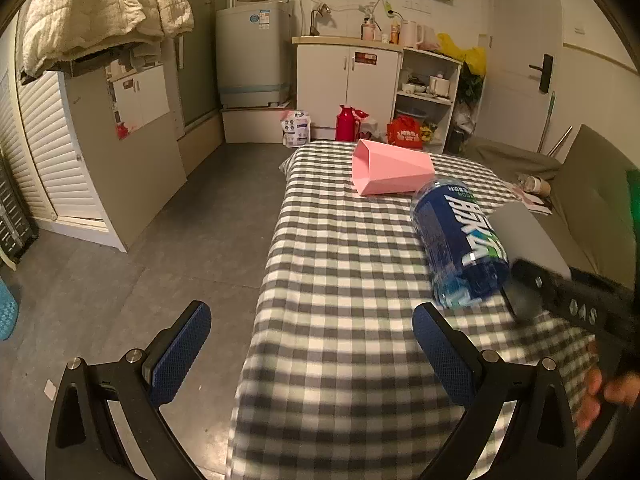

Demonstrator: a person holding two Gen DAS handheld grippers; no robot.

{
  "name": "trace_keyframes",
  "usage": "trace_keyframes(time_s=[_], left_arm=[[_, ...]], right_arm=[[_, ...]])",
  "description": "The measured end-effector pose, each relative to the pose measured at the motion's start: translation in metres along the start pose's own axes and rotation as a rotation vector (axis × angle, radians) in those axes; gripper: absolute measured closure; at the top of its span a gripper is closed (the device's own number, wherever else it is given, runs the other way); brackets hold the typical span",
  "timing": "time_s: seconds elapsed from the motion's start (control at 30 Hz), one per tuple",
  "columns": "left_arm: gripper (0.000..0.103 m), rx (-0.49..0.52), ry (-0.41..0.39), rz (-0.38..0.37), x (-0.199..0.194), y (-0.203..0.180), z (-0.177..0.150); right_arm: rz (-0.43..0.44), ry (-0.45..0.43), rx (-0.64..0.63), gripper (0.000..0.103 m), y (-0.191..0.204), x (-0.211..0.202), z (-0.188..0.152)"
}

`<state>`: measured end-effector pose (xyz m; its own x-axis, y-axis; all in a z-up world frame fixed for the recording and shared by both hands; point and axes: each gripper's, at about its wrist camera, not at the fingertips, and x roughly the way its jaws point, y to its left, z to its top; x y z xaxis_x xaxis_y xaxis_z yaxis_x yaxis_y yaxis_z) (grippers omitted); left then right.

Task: Flip cup upside down
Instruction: 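Reach the right tool to the grey cup lying on its side and grasp it, then lift the grey cup with the right tool toward the left tool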

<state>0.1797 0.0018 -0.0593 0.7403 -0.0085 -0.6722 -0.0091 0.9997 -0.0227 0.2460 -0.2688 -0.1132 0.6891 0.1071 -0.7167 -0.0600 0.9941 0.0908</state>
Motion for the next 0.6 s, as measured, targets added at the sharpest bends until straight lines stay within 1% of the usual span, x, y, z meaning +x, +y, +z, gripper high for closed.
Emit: trace_keyframes(time_s=[0.07,0.13,0.2,0.33,0.4,0.53,0.6], left_arm=[[0.000,-0.003,-0.003,-0.002,-0.014,0.000,-0.006],[0.000,-0.003,-0.011,0.000,-0.025,-0.001,-0.013],[0.000,-0.014,-0.016,0.024,-0.041,0.001,-0.022],[0.000,-0.043,-0.005,0.010,-0.064,0.008,-0.033],[0.000,-0.051,-0.019,0.007,-0.078,0.012,-0.037],[0.000,-0.036,-0.044,0.014,-0.100,0.015,-0.041],[0.000,-0.024,-0.053,0.025,-0.107,0.016,-0.043]], right_arm=[[-0.017,0.012,-0.005,0.032,0.002,-0.016,-0.016],[-0.025,0.026,0.016,0.032,0.006,-0.034,-0.035],[-0.029,0.038,0.035,0.032,0.011,-0.051,-0.053],[-0.042,0.058,0.043,0.032,0.029,-0.086,-0.088],[-0.040,0.065,0.037,0.032,0.040,-0.100,-0.104],[-0.009,0.081,0.054,0.032,0.055,-0.114,-0.118],[-0.017,0.078,0.037,0.032,0.062,-0.116,-0.120]])
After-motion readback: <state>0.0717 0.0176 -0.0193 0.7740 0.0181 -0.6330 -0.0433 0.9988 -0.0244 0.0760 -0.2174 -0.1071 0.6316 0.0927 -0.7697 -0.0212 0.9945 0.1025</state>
